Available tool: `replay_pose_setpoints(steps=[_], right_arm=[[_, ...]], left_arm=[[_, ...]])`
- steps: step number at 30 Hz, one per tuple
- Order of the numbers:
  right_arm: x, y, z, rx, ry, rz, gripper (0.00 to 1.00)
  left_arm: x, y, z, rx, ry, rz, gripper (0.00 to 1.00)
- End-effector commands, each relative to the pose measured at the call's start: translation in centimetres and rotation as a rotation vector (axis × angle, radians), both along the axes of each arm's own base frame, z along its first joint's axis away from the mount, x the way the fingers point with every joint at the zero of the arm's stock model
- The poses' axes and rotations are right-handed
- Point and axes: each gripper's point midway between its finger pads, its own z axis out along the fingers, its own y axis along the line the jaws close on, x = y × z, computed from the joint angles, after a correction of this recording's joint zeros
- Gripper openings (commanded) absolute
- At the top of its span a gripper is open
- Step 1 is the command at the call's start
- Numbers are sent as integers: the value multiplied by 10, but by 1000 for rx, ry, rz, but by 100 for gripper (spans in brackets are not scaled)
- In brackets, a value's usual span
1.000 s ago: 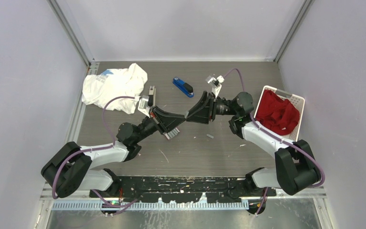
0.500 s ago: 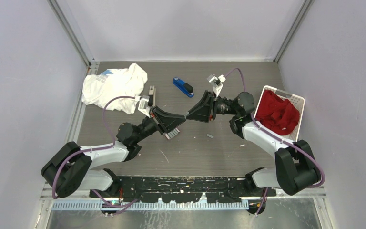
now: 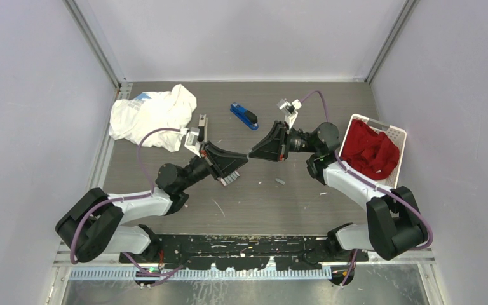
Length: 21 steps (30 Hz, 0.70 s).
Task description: Unload the staples from the stapler
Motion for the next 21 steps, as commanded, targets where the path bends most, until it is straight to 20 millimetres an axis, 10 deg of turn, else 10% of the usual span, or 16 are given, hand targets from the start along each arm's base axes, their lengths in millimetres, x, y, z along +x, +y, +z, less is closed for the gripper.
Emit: replay_pose_setpoints(steps=[1,6,21], right_arm=[[-2,-3,17,33,-97,-20,18],[6,-2,5,-19,-107,-36,18],[42,-4,-36,-258,-198,-144,18]], left_arm=[[-4,4,16,-46,-60,12,27],[-6,22,14,-35,-78,81,53],[-12,99,-67,666,77,340,77]])
